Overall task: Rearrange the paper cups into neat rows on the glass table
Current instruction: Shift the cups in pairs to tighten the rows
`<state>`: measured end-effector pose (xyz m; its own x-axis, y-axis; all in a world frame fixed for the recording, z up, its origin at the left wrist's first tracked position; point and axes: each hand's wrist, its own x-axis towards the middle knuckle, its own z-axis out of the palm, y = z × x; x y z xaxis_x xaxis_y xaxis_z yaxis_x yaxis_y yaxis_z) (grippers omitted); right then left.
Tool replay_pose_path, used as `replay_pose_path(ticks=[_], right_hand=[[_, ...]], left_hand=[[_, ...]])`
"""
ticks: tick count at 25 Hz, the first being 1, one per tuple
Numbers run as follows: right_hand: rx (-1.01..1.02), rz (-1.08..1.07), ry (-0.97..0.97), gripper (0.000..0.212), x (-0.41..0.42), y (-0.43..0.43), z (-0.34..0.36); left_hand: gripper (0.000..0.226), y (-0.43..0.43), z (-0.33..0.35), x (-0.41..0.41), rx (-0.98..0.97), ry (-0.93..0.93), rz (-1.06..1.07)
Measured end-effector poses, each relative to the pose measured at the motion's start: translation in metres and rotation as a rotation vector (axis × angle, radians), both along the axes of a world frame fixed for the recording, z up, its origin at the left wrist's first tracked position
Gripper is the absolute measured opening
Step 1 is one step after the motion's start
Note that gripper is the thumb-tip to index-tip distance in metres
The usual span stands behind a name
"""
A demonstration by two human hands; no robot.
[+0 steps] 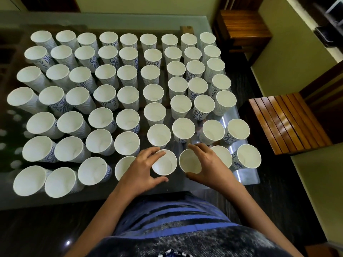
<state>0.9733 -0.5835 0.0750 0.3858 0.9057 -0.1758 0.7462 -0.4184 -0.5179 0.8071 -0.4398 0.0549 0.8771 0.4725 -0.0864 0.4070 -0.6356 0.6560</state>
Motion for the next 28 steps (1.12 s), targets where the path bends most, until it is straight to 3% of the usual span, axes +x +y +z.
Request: replay_pose_path(ticks=[8,14,28], right_hand=[[0.093,-0.121,-0.037,0.065,0.021,0.055,0.002],[-0.018,-0.103,-0.084,0.072,0.035,0.080,-0.006],[-0.034,-0.078,-0.058,0.076,0.034,0.066,-0.010]], left_hand=[[0.061,0.031,0.007,0.036,0.067,-0.043,0.233],[0.069,0.042,0.004,0.055,0.074,0.034,0.223],[0.063,0.046,-0.001,0.055,0.030,0.042,0.216]])
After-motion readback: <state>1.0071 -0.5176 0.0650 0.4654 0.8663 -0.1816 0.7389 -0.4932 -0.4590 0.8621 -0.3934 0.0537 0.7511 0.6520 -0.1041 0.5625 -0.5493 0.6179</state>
